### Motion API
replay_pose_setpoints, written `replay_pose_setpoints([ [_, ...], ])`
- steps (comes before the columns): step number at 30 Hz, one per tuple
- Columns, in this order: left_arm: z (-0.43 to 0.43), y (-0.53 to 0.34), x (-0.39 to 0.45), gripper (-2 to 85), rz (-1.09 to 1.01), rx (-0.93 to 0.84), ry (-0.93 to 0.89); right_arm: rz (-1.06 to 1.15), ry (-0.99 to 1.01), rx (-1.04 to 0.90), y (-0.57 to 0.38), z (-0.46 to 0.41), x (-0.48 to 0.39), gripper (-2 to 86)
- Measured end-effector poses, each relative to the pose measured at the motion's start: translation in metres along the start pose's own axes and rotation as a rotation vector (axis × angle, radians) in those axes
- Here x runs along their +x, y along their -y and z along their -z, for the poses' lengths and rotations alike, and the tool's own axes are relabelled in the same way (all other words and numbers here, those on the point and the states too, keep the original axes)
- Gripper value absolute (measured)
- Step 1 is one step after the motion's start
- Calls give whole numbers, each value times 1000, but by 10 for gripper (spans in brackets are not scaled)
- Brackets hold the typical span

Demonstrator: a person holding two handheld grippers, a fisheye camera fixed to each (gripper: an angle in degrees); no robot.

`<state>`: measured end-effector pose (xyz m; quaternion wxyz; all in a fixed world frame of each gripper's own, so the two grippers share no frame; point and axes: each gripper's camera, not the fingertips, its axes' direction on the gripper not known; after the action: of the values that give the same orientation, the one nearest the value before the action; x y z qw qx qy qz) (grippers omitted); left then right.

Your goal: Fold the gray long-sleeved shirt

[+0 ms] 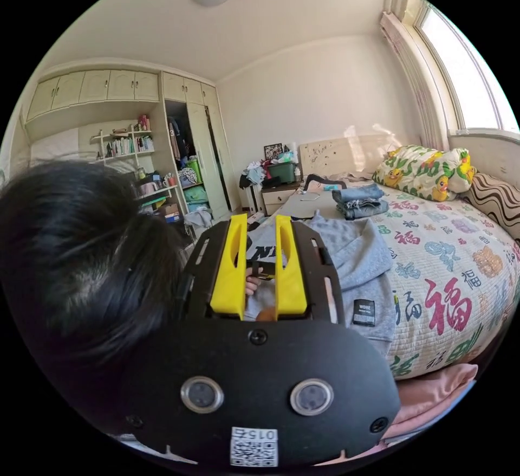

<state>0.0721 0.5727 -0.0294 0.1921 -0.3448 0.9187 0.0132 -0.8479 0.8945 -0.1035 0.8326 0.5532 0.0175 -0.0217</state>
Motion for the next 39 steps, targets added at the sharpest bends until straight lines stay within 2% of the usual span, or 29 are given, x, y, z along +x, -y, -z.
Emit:
replay_pose_setpoints([
  [2, -2, -5, -2, 18, 0, 2, 0, 1, 1, -34, -6, 3, 0, 61],
  [6, -6, -12, -4, 18, 0, 2, -1, 28, 14, 82, -13, 24, 6, 63],
  [11, -11, -20, -5, 18, -2, 3, -3, -10, 20, -5, -11, 21, 24, 58],
  [15, -13, -25, -6, 18, 0, 2, -6, 54, 18, 162, -13, 52, 30, 75],
  [17, -14, -28, -6, 17, 1, 2, -5, 48, 64, 129, -7, 49, 40, 83],
  [19, -15, -29, -6, 17, 0, 1, -4, 37, 30, 73, -4, 50, 43, 82],
  [22, -16, -32, -5, 18, -1, 2, -2, 87, -13, 187, -6, 75, 43, 81],
  [25, -17, -34, -4, 18, -1, 0, 0, 63, 88, 151, 9, 75, 64, 105],
  [27, -17, -36, -3, 18, -1, 1, 1, 61, 83, 136, 14, 76, 70, 110],
  [29, -16, -37, -2, 17, -2, 3, 2, 42, 61, 155, 14, 84, 77, 109],
  [33, -15, -39, 0, 16, -1, 5, 0, -46, 209, 234, 7, 111, 126, 110],
  [36, -15, -40, 3, 14, -5, 4, 3, -64, 254, 303, -5, 112, 163, 88],
  [39, -14, -40, 7, 10, -10, 2, 8, -130, 123, 275, -8, 94, 192, 18],
])
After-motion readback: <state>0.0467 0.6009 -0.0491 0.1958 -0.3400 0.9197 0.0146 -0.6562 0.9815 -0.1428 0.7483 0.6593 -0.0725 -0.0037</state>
